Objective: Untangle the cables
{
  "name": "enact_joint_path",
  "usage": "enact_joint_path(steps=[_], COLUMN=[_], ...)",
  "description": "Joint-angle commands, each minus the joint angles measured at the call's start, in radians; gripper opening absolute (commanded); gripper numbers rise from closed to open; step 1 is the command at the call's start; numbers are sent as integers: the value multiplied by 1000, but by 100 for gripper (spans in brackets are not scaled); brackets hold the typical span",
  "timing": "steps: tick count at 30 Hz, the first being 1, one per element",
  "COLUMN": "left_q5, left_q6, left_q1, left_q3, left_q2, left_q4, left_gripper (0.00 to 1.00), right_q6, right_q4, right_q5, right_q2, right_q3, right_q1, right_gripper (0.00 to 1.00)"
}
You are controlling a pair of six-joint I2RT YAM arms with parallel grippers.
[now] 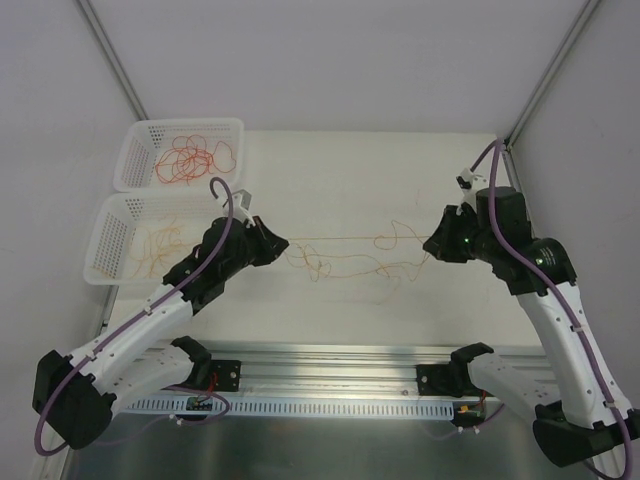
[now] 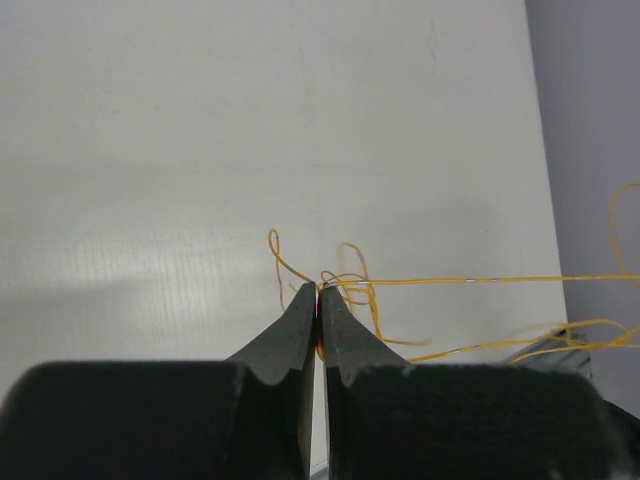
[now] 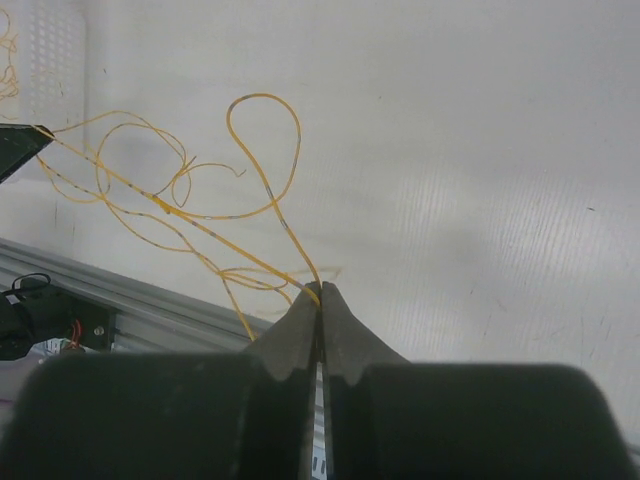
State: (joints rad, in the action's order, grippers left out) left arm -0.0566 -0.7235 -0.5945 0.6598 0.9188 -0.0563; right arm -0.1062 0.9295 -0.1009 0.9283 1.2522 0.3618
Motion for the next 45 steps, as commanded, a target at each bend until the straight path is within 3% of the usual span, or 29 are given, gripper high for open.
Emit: enact_joint_path(steps=[1,7,12,15,22,25,30,38,41,44,45], left_q5=[-145,130,92,80,116,116,118,118,104,83,77], left_q6=[44,88,96,99,95,90,85,72,70,79,88], left_q1=[76,67,48,48,48,48,48,48,50,50,50], left_q3=[-20,21,-5,-17,-9,-11,-17,-34,-37,-32,-29], left_q2=[29,89,45,8,18,15,-3,-34,-40,-41,-41], left_q4=[-198,-148,-151,-154,-154,-154,-154,-160,-166,-171,-174], left_gripper=[0,0,0,0,0,0,0,0,0,0,0], right_q6=[51,-39,-32,-12,-70,-95,-101,-58,-56,-46,-29], right_q4=[60,-144,-195,-196,-353,-406,-477,-601,-623,-612,-601], right_q5=[60,-200,-137,-135,-148,-86,49,-12,-31,-14,-7], right_q2=[-11,15,64,79,141,202,331,509,550,550,543], right_q3=[-8,-264,-361,-367,-416,-422,-456,-465,-471,-476,-474], right_q1=[-57,-50,-44,-44,44,110,124,126,126,126,126], right_gripper=[4,20,13,14,56,59,58,54,48,30,18])
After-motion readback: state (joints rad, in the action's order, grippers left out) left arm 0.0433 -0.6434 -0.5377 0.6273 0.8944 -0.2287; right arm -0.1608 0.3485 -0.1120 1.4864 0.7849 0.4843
